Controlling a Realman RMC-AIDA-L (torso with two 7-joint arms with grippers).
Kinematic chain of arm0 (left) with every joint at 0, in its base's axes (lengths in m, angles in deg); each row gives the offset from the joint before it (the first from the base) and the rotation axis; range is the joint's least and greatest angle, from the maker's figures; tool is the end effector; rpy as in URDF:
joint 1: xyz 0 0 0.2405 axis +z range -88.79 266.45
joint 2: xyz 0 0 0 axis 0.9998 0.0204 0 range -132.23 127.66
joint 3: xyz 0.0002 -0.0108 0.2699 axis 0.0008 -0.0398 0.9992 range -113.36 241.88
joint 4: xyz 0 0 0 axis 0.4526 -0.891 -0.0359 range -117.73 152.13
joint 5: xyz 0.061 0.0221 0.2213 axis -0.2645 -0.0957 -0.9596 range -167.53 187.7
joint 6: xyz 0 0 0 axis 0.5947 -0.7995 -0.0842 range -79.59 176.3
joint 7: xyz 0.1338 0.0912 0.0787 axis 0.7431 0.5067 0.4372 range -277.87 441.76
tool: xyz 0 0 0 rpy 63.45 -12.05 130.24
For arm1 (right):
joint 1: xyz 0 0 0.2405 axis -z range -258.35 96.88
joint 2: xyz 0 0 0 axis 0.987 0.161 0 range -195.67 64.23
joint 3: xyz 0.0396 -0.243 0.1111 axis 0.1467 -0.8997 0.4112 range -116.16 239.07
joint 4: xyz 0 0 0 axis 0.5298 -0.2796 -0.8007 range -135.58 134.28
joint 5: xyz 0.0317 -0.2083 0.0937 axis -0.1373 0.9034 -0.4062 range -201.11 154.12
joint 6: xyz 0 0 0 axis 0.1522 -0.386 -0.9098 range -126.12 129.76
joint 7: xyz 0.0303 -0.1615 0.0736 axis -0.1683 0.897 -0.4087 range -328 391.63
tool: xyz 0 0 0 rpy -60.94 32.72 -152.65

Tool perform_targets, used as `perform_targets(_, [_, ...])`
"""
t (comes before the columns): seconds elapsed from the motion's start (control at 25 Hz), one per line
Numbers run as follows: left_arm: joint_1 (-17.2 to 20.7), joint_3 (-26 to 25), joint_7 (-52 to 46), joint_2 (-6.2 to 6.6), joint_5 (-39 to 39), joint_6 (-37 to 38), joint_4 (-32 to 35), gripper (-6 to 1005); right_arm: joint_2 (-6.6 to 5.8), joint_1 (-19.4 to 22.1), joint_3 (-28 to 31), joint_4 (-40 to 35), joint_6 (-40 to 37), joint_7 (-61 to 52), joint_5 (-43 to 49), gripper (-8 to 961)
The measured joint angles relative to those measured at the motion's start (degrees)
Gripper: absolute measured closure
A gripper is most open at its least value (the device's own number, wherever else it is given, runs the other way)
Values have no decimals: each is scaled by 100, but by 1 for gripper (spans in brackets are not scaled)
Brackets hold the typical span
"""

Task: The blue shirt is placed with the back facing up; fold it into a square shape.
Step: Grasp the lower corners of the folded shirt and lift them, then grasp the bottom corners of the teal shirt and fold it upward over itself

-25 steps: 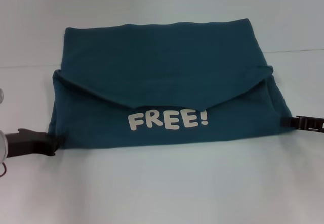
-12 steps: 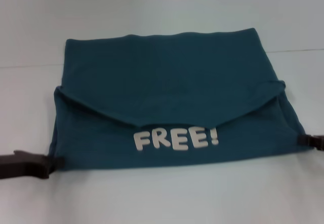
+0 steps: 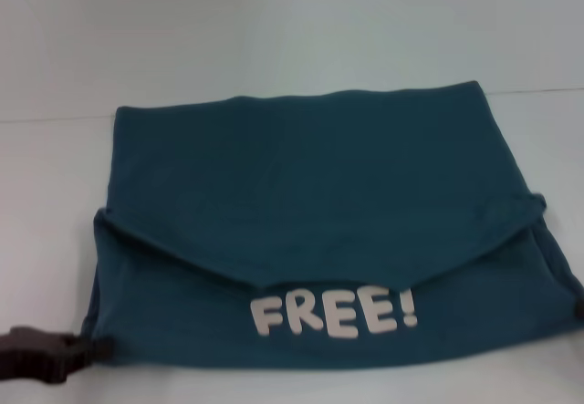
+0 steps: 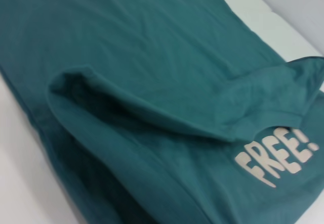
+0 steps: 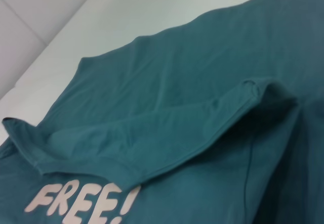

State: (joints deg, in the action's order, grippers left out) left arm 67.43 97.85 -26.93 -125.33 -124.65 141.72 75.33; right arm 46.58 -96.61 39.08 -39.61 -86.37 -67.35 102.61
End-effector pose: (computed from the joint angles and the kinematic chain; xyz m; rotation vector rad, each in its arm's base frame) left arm -0.3373 0.3177 -0.0041 -2.5104 -1.3046 -0.3283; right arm 0.4217 0.2858 0.0484 -2.1914 1.4068 0.5355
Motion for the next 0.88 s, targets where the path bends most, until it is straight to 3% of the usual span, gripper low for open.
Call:
perform_targets(0.56, [360,-191,240,15,-86,1262,-5,958,119,805,139,-110,-1008,638,43,944])
perform_targets(0.88, [422,-552,330,31,-277,1826,10,959,176,1134,159,-91,-1183,735,108,941])
